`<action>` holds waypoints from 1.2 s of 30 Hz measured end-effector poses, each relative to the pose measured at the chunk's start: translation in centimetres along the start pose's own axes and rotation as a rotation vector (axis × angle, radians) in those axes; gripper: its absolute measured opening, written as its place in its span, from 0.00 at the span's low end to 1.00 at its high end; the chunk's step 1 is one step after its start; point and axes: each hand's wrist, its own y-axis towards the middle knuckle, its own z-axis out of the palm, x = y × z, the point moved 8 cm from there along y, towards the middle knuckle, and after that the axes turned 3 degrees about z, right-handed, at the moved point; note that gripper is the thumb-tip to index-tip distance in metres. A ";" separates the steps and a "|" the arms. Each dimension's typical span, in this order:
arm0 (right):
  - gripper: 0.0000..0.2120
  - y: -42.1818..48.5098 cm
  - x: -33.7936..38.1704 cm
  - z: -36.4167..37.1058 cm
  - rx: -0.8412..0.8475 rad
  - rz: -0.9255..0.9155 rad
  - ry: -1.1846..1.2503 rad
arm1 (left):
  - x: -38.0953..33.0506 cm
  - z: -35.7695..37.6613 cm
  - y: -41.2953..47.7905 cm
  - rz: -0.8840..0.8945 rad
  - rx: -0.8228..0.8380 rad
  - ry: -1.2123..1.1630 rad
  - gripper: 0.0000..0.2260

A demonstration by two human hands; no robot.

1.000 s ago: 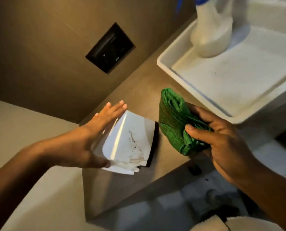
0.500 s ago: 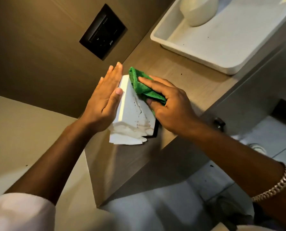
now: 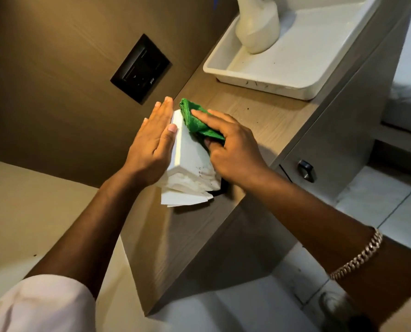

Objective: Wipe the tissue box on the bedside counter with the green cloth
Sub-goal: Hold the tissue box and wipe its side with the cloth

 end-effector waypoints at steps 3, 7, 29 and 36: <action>0.28 -2.2 -1.8 0.1 0.034 0.080 -0.023 | 0.1 0.0 -0.1 0.004 -0.008 0.003 0.26; 0.28 -7.7 -2.8 1.4 0.006 0.152 -0.006 | 0.1 0.1 -0.1 0.013 -0.007 0.009 0.26; 0.15 0.1 0.5 -4.0 -0.023 0.651 0.433 | -0.3 -0.4 -0.4 -0.013 -0.002 -0.049 0.28; 0.10 -1.7 -1.1 0.1 0.098 0.669 0.084 | 0.1 0.0 -0.2 0.000 -0.001 0.009 0.28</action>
